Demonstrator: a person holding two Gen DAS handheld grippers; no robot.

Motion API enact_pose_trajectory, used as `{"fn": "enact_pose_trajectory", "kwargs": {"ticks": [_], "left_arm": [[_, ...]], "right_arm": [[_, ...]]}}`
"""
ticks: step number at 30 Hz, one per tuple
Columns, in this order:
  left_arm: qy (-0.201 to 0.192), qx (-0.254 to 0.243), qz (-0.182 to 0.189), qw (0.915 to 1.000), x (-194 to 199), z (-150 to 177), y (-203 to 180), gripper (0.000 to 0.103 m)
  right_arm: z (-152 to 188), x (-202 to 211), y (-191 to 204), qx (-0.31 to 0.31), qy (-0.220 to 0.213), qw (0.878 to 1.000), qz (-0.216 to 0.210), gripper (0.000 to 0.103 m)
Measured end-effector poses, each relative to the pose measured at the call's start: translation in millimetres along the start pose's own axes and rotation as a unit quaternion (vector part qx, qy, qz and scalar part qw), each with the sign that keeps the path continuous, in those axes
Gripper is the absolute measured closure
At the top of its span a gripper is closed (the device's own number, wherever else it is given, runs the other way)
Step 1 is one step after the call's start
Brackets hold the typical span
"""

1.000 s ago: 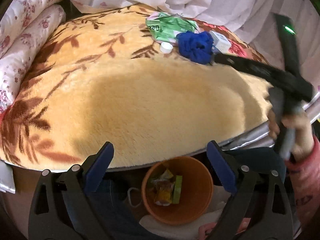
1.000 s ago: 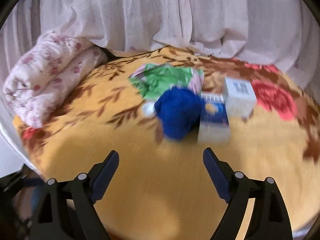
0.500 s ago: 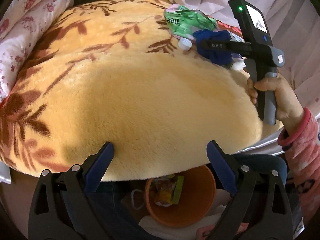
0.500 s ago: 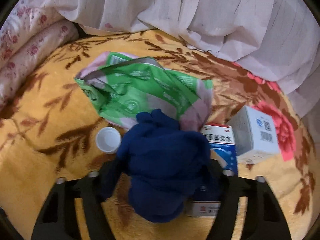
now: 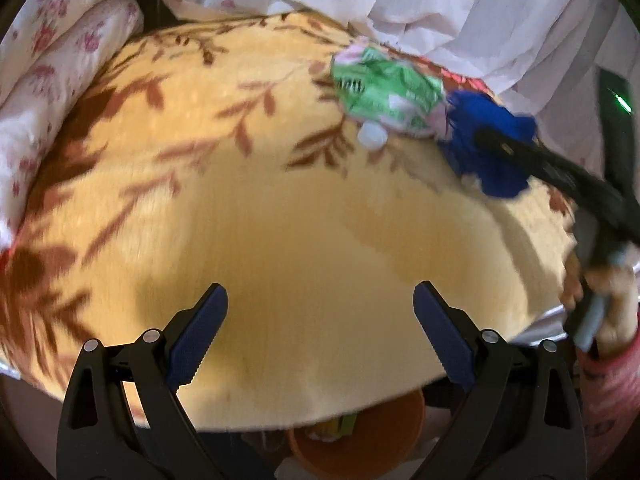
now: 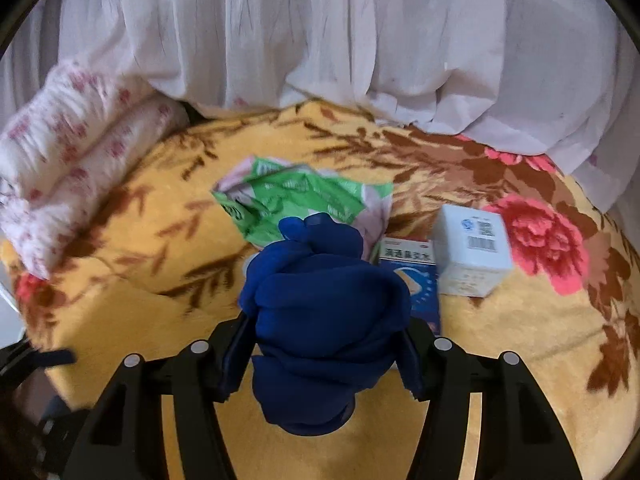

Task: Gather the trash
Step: 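Grasp the blue glove with the right tool while the left tool grasps the green wrapper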

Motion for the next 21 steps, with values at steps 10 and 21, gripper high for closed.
{"fn": "enact_pose_trajectory", "kwargs": {"ticks": [10,21], "left_arm": [[-0.032,-0.028,0.023,0.9988,-72.9,-98.0,-27.1,0.012],[-0.018,-0.011,-0.019,0.9996,-170.0,-157.1,-25.3,0.014]], "right_arm": [[10.9,59.2,-10.1,-0.017,-0.031,0.999,-0.037,0.043],[21.5,73.7,-26.2,-0.038,-0.038,0.997,-0.048,0.043]]}}
Point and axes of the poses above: each gripper's, at about its wrist camera, not at the fingertips, and x roughly against the way its jaws point, y to its left, z to its underside, the point moved 3 cm from there along -x, roughly the way its jaws point, and after that the axes turned 8 degrees about -y, right-handed, at the moved point
